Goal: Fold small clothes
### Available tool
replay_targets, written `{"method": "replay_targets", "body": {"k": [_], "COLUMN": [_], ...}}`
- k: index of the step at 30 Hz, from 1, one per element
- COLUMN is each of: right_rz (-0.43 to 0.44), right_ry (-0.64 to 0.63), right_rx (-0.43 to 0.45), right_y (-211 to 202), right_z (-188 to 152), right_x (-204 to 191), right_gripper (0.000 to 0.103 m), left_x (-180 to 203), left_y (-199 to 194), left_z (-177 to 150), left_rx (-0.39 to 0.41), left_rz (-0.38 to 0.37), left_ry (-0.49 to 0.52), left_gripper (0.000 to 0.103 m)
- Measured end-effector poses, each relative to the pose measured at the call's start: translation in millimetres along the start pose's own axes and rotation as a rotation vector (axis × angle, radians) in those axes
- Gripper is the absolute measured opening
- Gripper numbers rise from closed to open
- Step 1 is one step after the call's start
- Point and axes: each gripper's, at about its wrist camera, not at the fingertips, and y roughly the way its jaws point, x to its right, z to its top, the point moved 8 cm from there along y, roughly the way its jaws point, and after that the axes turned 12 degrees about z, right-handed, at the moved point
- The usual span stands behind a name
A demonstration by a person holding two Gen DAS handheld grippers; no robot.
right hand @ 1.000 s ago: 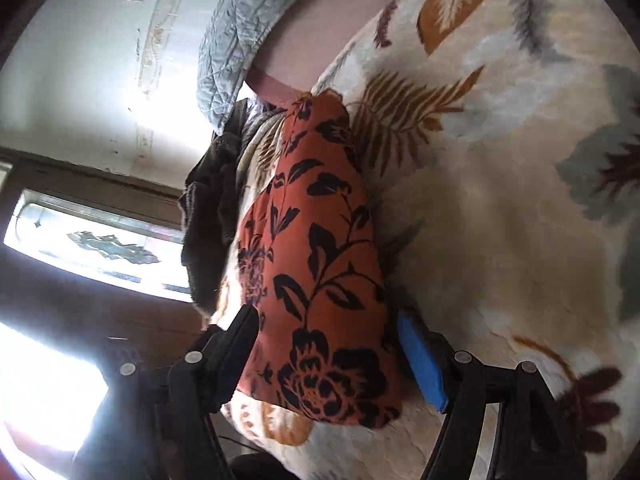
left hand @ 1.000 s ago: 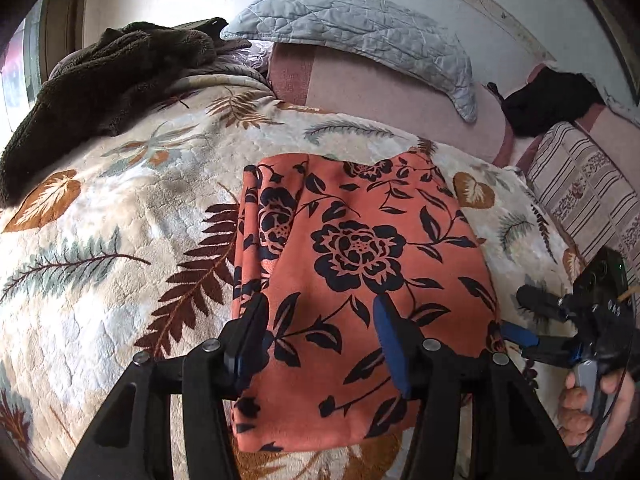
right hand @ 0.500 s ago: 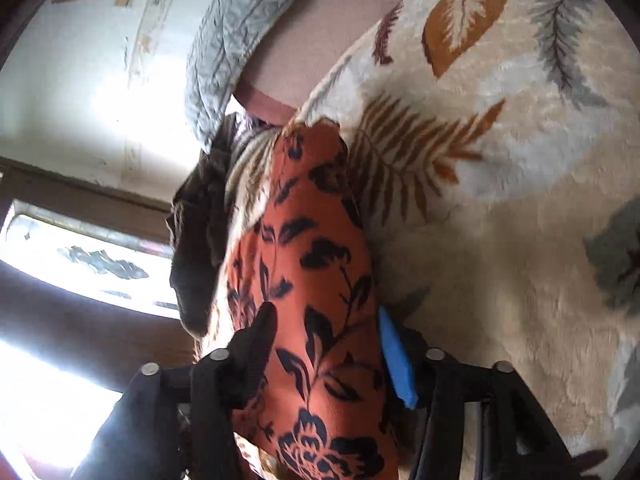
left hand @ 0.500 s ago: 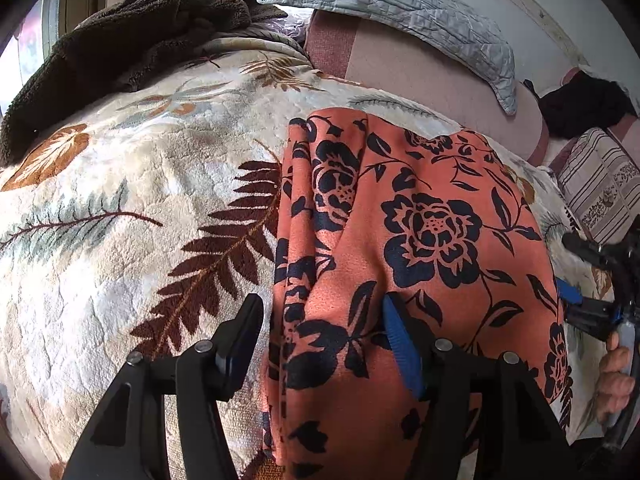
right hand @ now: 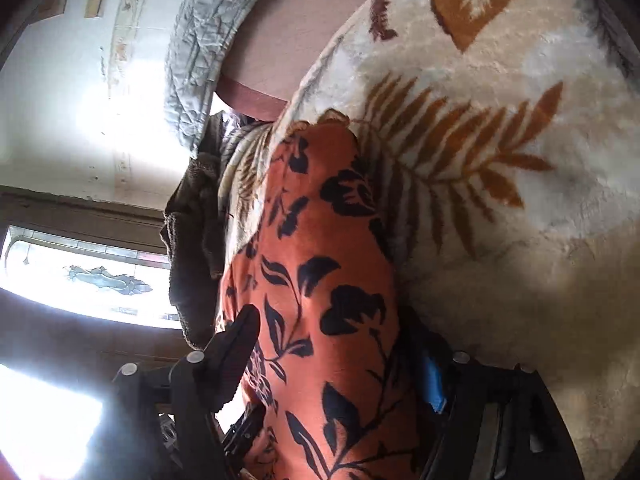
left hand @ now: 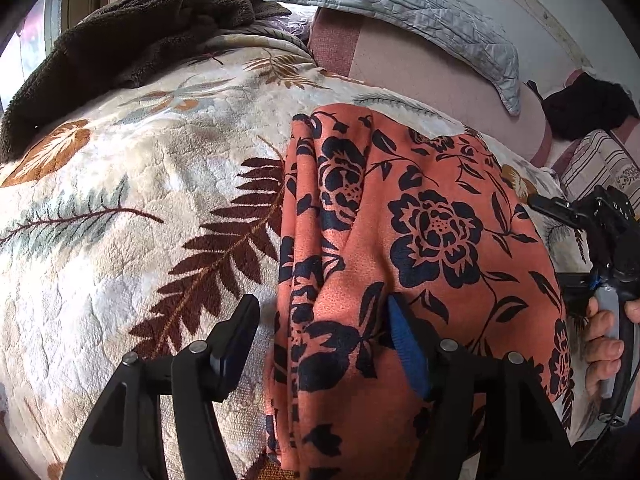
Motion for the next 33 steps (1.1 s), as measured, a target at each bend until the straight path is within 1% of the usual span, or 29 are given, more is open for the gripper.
{"method": "replay_targets", "body": {"k": [1, 2, 3, 4, 5, 7, 8, 9, 11, 14, 16, 17, 18, 19, 20, 22, 23, 24, 25, 26, 28, 29, 30, 31, 32, 33], "right_rz": [0.000, -0.004, -0.040, -0.079, -0.110, -0.160, -0.185, -0.191, -0.194, -0.199, -0.177, -0.205, -0.276, -0.308, -0.343, -0.371, -0.375, -0.366, -0.345, -0.338, -0.345, -0.337, -0.325, -0.315, -0.309, -0.309], "right_ry": [0.011, 0.050, 0.076, 0.050, 0.034, -0.077, -0.091, -0.072, -0.043, -0.127, -0.143, -0.158, -0.180, -0.209, -0.234, -0.282, -0.292, -0.285, -0.282, -0.288, -0.308, -0.314, -0.319, -0.319, -0.315, -0.310], "right_rx": [0.007, -0.001, -0.036, -0.066, -0.071, -0.070, -0.073, -0.071, -0.046, -0.054, -0.079, -0.094, -0.131, -0.172, -0.175, -0.135, -0.114, -0.096, -0.076, -0.062, -0.062, -0.054, -0.045, -0.038, -0.030, -0.027], "right_y": [2, 10, 20, 29, 27, 27, 25, 22, 8, -17, -28, -35, -34, -32, -31, -34, -38, -42, -47, -53, -69, -76, -84, -94, -100, -106], "right_z": [9, 16, 20, 24, 25, 22, 21, 20, 18, -8, -38, -54, -70, -83, -89, -88, -87, -88, -90, -94, -108, -114, -121, -129, -135, -142], "right_x": [1, 8, 18, 22, 20, 1, 2, 7, 8, -9, -16, -11, -2, 5, 8, -4, -11, -17, -22, -26, -29, -29, -29, -27, -25, -23], "right_gripper": [0.075, 0.075, 0.055, 0.036, 0.035, 0.033, 0.034, 0.046, 0.062, 0.063, 0.063, 0.062, 0.049, 0.040, 0.039, 0.039, 0.049, 0.066, 0.071, 0.074, 0.074, 0.074, 0.074, 0.074, 0.074, 0.074], "left_x": [0, 0, 0, 0, 0, -1, -1, 0, -1, -2, -2, -1, -1, -1, -1, -1, -2, -2, -2, -2, -4, -6, -9, -11, -12, -15], "left_y": [0, 1, 1, 1, 1, 1, 1, 1, 1, 1, 1, 1, 1, 1, 1, 0, -4, -11, -20, -30, -51, -55, -53, -41, -24, -20], "left_z": [0, 0, 0, 0, 1, 0, 0, 0, 0, -1, -1, -1, -1, -2, -1, 1, 2, 2, 2, -1, -8, -13, -21, -31, -43, -46], "left_rx": [-0.001, -0.001, -0.001, 0.000, -0.002, -0.003, -0.005, -0.008, -0.009, -0.013, -0.014, -0.010, -0.008, -0.009, -0.009, 0.001, 0.013, 0.034, 0.058, 0.074, 0.095, 0.090, 0.068, 0.014, -0.057, -0.053], "left_rz": [-0.001, -0.002, -0.003, -0.010, -0.007, -0.005, -0.011, -0.012, -0.011, -0.014, -0.012, -0.010, -0.009, -0.009, -0.011, -0.014, -0.011, -0.004, 0.001, 0.003, -0.024, -0.017, 0.014, 0.060, 0.066, 0.045], "left_ry": [-0.001, 0.000, 0.001, -0.001, -0.005, -0.008, -0.009, -0.012, -0.020, -0.024, -0.028, -0.025, -0.023, -0.022, -0.026, -0.028, -0.026, -0.015, 0.003, 0.014, 0.005, 0.005, 0.014, 0.038, 0.057, 0.043], "left_gripper": [0.068, 0.068, 0.068, 0.068, 0.068, 0.068, 0.068, 0.068, 0.068, 0.068, 0.068, 0.068, 0.068, 0.068, 0.068, 0.068, 0.068, 0.068, 0.067, 0.067, 0.067, 0.067, 0.067, 0.068, 0.069, 0.070]}}
